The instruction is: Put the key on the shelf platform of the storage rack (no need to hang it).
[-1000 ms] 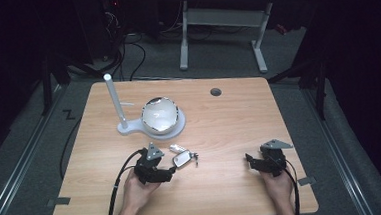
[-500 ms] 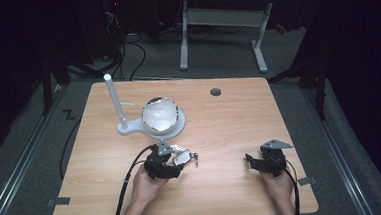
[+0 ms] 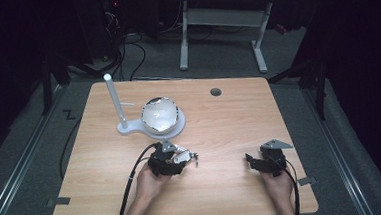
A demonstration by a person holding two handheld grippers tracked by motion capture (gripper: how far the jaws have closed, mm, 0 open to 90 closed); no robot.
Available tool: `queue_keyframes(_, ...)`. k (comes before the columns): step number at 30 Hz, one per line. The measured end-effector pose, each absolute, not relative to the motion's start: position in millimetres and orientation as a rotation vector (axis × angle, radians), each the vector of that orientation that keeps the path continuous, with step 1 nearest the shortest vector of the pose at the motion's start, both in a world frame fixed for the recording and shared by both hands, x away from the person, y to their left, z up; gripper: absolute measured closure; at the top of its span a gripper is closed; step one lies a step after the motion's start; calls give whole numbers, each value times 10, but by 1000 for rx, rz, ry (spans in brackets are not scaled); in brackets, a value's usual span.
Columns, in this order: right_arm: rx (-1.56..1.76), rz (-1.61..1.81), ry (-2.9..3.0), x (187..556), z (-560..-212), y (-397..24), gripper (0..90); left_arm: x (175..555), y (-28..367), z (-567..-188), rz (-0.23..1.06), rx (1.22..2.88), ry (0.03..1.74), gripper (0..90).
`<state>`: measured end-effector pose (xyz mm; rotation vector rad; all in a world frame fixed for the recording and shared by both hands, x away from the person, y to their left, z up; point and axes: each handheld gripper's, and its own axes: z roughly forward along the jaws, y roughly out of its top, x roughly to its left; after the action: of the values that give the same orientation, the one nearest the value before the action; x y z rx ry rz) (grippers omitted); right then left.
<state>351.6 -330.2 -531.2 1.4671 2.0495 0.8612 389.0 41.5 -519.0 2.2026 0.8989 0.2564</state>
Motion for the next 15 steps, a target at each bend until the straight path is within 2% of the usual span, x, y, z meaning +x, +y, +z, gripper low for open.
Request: queue_keyframes(15, 1466, 861, 2050, 3516, -5312, -3302, 312, 3905, 373, -5248, 260, 2214, 885, 502)
